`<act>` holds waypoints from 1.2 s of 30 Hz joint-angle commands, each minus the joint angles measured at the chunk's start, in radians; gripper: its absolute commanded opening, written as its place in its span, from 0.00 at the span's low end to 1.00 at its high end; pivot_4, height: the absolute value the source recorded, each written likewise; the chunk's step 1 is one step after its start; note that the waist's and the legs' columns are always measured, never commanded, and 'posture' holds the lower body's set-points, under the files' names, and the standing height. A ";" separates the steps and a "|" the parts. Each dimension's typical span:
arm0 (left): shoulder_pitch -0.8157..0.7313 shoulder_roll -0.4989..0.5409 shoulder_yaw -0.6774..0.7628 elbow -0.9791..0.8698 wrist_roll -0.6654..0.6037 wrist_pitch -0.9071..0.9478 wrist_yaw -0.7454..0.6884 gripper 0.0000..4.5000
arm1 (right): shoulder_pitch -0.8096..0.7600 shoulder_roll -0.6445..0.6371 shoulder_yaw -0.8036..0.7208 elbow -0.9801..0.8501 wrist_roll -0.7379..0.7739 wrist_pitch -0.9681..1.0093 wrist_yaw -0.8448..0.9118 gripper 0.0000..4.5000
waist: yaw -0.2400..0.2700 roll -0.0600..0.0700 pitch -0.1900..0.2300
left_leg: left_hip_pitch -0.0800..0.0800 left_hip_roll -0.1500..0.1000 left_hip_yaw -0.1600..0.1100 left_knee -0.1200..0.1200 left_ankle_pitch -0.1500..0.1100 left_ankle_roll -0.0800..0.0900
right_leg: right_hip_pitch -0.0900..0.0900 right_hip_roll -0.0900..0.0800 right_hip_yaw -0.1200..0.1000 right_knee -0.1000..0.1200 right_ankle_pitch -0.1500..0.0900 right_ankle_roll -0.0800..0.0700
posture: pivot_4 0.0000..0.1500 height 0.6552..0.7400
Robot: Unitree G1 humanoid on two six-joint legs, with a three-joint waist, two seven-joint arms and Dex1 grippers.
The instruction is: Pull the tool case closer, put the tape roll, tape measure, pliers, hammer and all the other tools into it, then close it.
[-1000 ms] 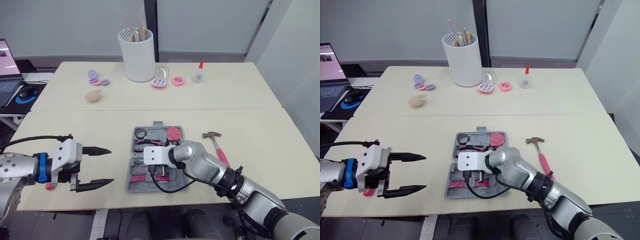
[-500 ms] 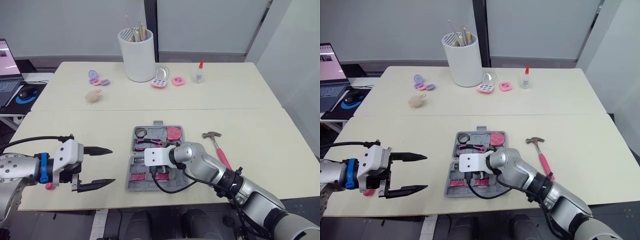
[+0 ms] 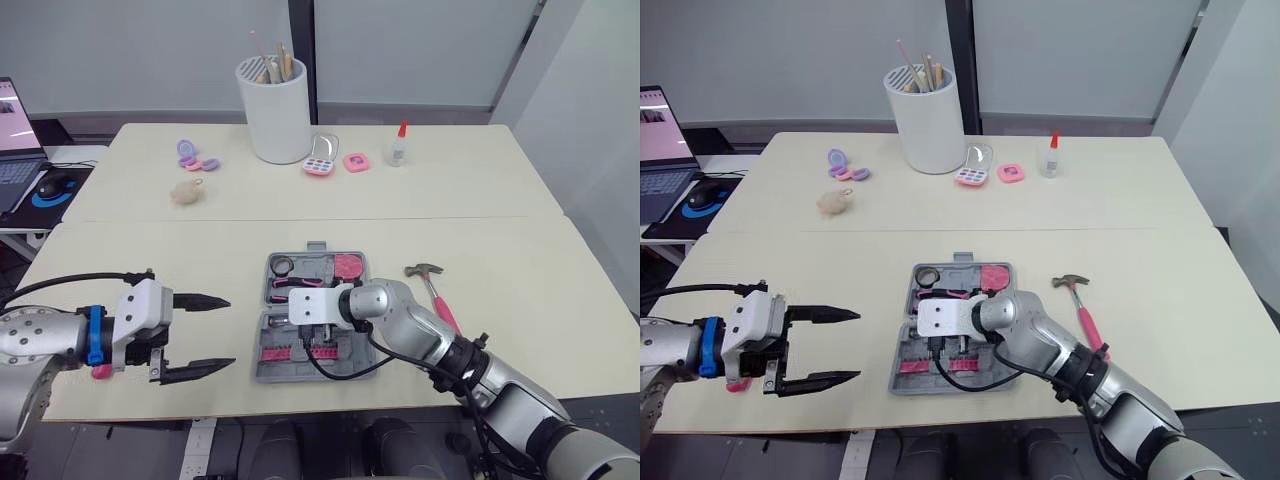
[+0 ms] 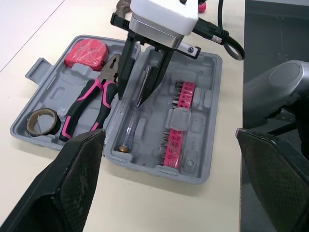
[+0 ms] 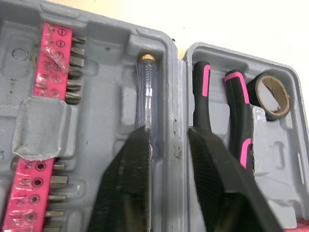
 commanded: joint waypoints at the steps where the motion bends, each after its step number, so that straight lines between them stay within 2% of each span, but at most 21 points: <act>1: -0.009 -0.003 0.005 0.005 -0.002 -0.015 0.003 1.00 | -0.001 0.007 -0.027 -0.019 0.004 -0.024 -0.005 0.05 | 0.000 0.000 0.000 | 0.000 0.000 0.000 0.000 0.000 0.000 | 0.000 0.000 0.000 0.000 0.000 0.000 | 1.00 1.00; 2: -0.010 -0.003 0.005 0.005 -0.002 -0.016 0.003 1.00 | 0.001 0.005 -0.025 -0.016 0.003 -0.027 -0.005 0.00 | 0.000 0.000 0.000 | 0.000 0.000 0.000 0.000 0.000 0.000 | 0.000 0.000 0.000 0.000 0.000 0.000 | 1.00 1.00; 16: -0.016 -0.005 -0.011 0.004 0.000 -0.014 0.014 1.00 | 0.038 -0.002 0.002 0.086 -0.031 -0.085 -0.021 0.00 | 0.000 0.000 0.000 | 0.000 0.000 0.000 0.000 0.000 0.000 | 0.000 0.000 0.000 0.000 0.000 0.000 | 1.00 1.00; 23: -0.019 -0.007 -0.012 0.006 0.000 -0.013 0.025 1.00 | 0.038 -0.004 -0.036 0.062 -0.016 -0.100 -0.026 0.00 | 0.000 -0.001 -0.001 | 0.001 0.000 0.000 0.000 0.000 0.000 | 0.001 0.000 0.000 0.000 0.000 0.000 | 1.00 1.00; 27: -0.031 -0.013 0.004 0.019 -0.013 0.006 0.043 1.00 | 0.036 -0.010 -0.137 -0.028 0.060 -0.076 -0.003 0.00 | 0.001 -0.001 0.000 | 0.001 0.000 0.000 0.000 0.000 0.000 | 0.000 0.000 0.000 0.000 0.000 0.000 | 1.00 1.00; 31: -0.047 -0.003 0.050 0.060 -0.041 0.063 0.072 1.00 | 0.054 -0.118 -0.309 -0.178 0.228 -0.054 0.119 0.00 | 0.008 -0.001 0.000 | 0.000 0.000 0.000 0.000 0.000 0.000 | 0.000 0.000 0.000 0.000 0.000 0.000 | 1.00 1.00; 36: -0.066 0.035 0.149 0.179 -0.083 0.161 0.070 1.00 | 0.144 -0.375 -0.577 -0.256 0.461 -0.086 0.301 0.21 | 0.015 -0.001 0.000 | 0.000 -0.001 -0.001 0.000 0.000 0.000 | 0.001 -0.002 -0.002 -0.001 0.000 0.000 | 1.00 1.00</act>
